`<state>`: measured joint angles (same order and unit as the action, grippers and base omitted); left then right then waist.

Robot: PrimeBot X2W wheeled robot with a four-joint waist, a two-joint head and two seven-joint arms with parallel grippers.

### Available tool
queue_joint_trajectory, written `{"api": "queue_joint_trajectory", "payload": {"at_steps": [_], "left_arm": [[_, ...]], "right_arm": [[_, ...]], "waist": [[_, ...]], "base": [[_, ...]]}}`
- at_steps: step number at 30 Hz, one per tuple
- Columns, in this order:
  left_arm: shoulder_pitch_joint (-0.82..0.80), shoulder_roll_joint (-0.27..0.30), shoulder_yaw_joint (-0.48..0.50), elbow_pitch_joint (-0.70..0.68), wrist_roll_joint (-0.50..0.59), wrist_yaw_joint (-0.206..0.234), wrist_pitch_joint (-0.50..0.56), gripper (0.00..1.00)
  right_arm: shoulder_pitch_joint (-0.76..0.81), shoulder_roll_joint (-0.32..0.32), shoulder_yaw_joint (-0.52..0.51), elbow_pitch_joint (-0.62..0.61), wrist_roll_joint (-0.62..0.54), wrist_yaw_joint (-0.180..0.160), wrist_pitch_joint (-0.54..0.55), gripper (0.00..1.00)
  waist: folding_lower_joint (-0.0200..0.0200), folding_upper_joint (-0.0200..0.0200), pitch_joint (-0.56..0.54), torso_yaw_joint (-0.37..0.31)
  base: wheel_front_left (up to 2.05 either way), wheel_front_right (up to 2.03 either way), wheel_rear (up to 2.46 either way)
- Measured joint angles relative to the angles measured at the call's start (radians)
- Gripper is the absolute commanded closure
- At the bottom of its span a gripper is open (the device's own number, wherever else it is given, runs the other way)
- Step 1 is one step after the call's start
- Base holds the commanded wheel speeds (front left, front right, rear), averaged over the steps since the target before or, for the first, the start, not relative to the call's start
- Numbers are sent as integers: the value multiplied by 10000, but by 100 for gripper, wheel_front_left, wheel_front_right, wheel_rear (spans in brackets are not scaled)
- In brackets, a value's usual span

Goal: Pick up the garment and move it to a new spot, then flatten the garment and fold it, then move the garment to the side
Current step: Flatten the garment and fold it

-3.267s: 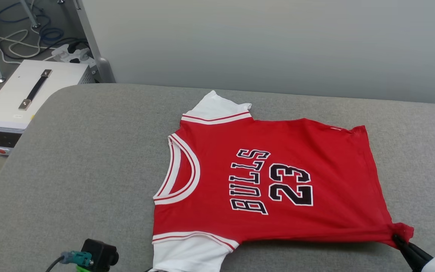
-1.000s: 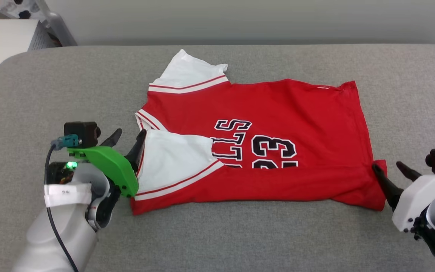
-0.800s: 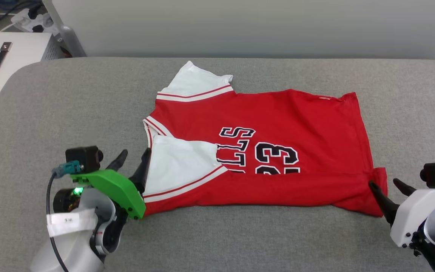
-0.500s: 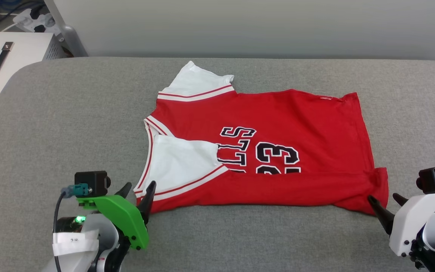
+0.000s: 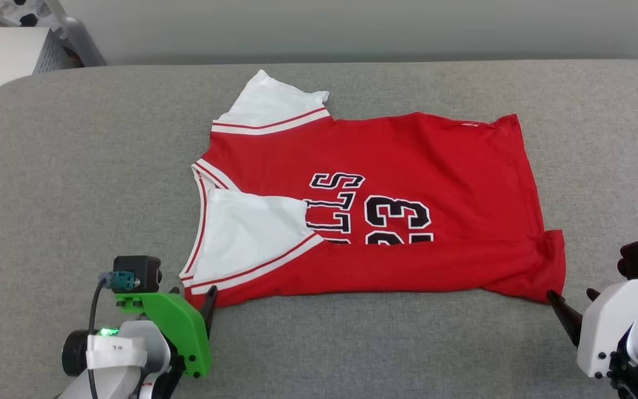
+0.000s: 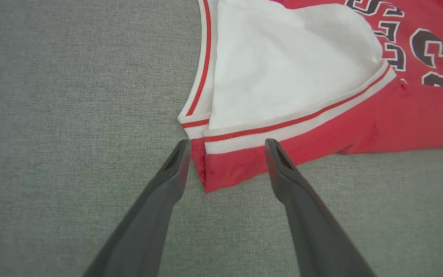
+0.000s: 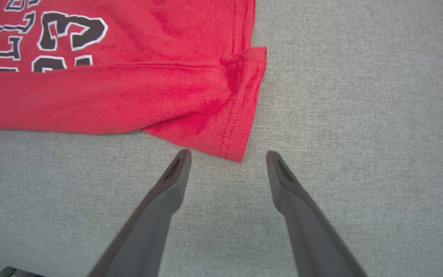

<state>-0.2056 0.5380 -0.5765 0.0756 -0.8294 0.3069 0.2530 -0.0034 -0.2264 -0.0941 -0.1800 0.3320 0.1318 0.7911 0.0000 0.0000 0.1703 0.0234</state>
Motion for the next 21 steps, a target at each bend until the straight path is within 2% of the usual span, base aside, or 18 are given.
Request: {"api": "queue_joint_trajectory", "payload": {"at_steps": [7,15,16,17,18,21], "left_arm": [[-39,-2,-17,627,270,337,86,0],[-356,-75,-132,1177,401,405,180,0],[-409,-88,-153,1248,376,399,267,21],[-453,-88,-198,1300,362,366,366,64],[-501,-92,-228,1348,339,311,464,100],[-569,-161,-297,1434,184,119,591,100]], "right_arm": [[-1,29,6,-178,-38,0,67,0],[-7,42,25,-198,-40,0,54,0],[-8,48,23,-196,-40,0,54,0],[-8,50,21,-182,-42,0,54,0],[-9,54,21,-165,-48,0,54,0],[-8,58,10,-94,-109,0,50,0]], "waist": [[0,0,389,-186],[0,0,770,-327],[0,0,808,-333],[0,1,827,-334],[0,1,821,-330],[0,0,719,-305]], "base": [[0,0,0],[0,0,0],[0,0,0],[0,0,0],[0,0,0],[0,0,0]]}}
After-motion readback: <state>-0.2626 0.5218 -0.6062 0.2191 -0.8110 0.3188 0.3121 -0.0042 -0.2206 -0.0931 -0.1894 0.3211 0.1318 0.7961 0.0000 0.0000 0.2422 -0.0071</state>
